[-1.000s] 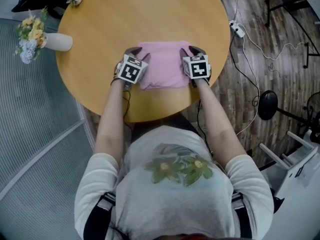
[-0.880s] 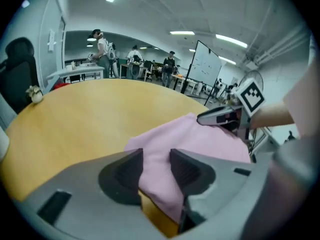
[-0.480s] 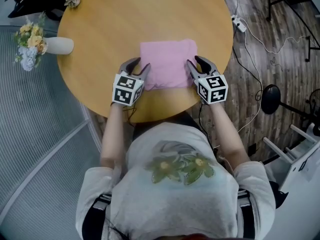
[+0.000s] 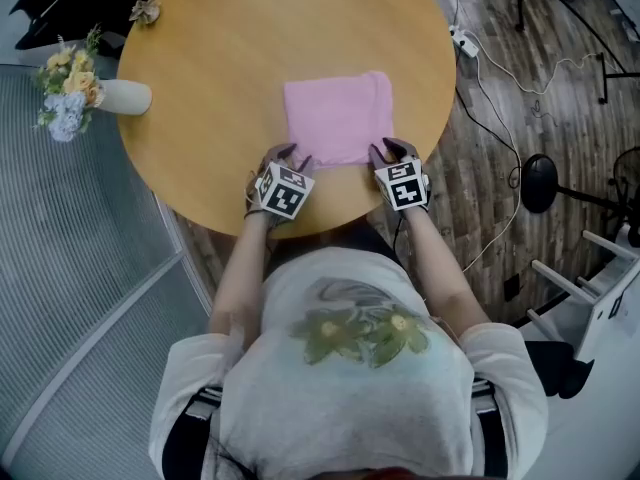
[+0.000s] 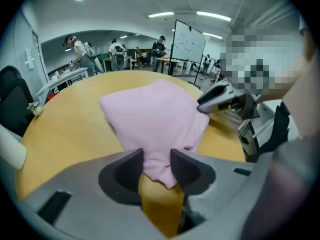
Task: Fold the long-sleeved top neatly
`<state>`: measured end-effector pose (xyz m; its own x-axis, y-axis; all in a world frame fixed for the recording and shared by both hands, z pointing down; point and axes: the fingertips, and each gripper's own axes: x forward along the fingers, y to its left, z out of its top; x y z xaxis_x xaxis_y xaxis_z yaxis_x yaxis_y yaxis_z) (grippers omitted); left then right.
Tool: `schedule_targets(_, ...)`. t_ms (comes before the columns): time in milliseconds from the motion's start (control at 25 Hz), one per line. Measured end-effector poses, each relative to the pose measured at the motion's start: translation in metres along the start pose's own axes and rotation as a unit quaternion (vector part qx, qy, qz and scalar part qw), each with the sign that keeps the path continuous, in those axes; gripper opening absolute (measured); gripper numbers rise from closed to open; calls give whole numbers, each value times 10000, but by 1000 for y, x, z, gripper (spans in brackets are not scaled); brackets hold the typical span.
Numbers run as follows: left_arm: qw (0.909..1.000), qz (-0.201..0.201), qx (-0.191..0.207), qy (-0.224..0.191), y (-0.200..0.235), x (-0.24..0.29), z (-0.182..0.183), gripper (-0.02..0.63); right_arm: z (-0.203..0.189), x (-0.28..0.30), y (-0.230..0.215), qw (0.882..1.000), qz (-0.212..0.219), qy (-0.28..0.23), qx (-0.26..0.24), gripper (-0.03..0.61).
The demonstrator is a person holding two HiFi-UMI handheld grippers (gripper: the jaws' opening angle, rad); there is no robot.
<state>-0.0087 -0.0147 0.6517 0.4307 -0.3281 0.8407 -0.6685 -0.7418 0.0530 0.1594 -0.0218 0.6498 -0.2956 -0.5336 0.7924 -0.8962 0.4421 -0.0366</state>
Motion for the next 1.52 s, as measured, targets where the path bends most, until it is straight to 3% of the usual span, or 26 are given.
schedule_targets(120, 9999, 79, 124, -43, 2, 12, -6, 156, 0, 3, -1, 9997, -64, 34, 230, 135)
schedule_targets(320, 9991, 17, -432, -29, 4, 4, 2, 156, 7, -5, -5, 9949, 13, -119, 1004, 140)
schedule_targets(400, 9981, 93, -580, -200, 9, -10, 13, 156, 22, -20, -7, 9916, -54, -429, 1217, 153)
schedule_targets(600, 9918, 354, -589, -1077, 14, -64, 55, 155, 65, -82, -3, 9747, -297, -1608, 1526, 152)
schedule_targets(920, 9778, 144, -701, -1971, -4, -129, 91, 126, 107, -137, 56, 9653, -163, -2363, 1099, 107)
schedule_targets(1120, 9675, 95, -366, -2502, -30, -162, 119, 14, 119, -157, 78, 9666, -356, -2357, 939, 35)
schedule_targets(1240, 9641, 129, -185, -2646, -40, -177, 127, 5, 124, -166, 88, 9679, -433, -2325, 857, 28)
schedule_targets(1520, 9599, -27, -555, -2749, -41, -198, 139, 5, 139, -192, 98, 9623, -395, -2515, 959, 25)
